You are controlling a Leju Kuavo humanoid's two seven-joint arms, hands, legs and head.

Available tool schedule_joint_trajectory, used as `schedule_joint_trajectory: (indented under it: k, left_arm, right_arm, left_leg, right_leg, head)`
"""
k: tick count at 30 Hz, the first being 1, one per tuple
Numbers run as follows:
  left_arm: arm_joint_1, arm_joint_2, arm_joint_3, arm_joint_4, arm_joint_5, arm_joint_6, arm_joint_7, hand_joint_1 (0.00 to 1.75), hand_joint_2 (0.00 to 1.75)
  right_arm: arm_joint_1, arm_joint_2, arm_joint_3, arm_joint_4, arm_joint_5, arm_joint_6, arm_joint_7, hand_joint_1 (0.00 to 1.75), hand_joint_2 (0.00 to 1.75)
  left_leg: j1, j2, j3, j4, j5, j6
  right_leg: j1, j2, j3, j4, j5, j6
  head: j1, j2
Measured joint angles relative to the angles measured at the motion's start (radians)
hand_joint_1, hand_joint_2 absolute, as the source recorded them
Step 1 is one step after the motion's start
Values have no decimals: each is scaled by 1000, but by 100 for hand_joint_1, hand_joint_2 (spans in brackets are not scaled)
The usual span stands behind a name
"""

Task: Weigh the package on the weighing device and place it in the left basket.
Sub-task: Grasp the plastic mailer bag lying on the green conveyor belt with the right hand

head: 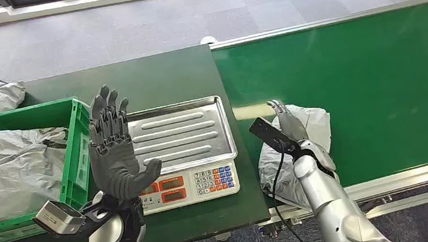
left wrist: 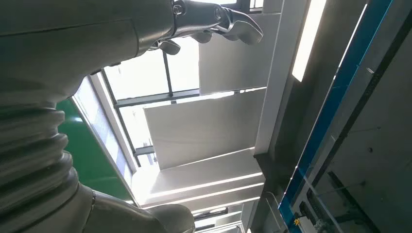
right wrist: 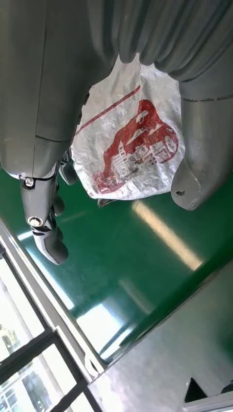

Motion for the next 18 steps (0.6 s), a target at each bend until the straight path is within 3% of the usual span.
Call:
schedule_joint_trajectory:
  k: [3, 7, 10, 13, 18]
  left_arm:
    - [0, 0, 1, -2, 0, 0, 1, 0, 175]
    - [0, -1, 4, -6, -1, 0, 21, 0, 175]
    - [0, -3, 4, -6, -1, 1, 34, 0, 175]
    - [1, -3, 6, -8, 1, 3, 39, 0, 175]
    - [8, -3, 15, -19, 2, 4, 41, 0, 175]
  right_arm:
    - [-3, -2, 22, 16, 31, -29, 95, 0, 175]
    - [-16, -20, 85, 84, 181, -44, 446, 0, 175]
    - [-19, -38, 124, 142, 258, -15, 611, 0, 175]
    - [-19, -47, 146, 180, 286, -17, 671, 0, 175]
    - [-23, -50, 166, 209, 300, -23, 681, 0, 175]
  left_leg:
    - [0, 0, 0, 0, 0, 0]
    - [0, 0, 0, 0, 0, 0]
    - [0, 0, 0, 0, 0, 0]
    - [0, 0, 0, 0, 0, 0]
    - [0, 0, 0, 0, 0, 0]
  right_leg:
    - [0, 0, 0, 0, 0, 0]
    - [0, 0, 0, 0, 0, 0]
    - [0, 0, 0, 0, 0, 0]
    - [0, 1, 0, 0, 0, 0]
    - [0, 0, 0, 0, 0, 0]
  head:
    - [0, 0]
    - [0, 0]
    - [0, 0]
    - [0, 0]
    - [0, 0]
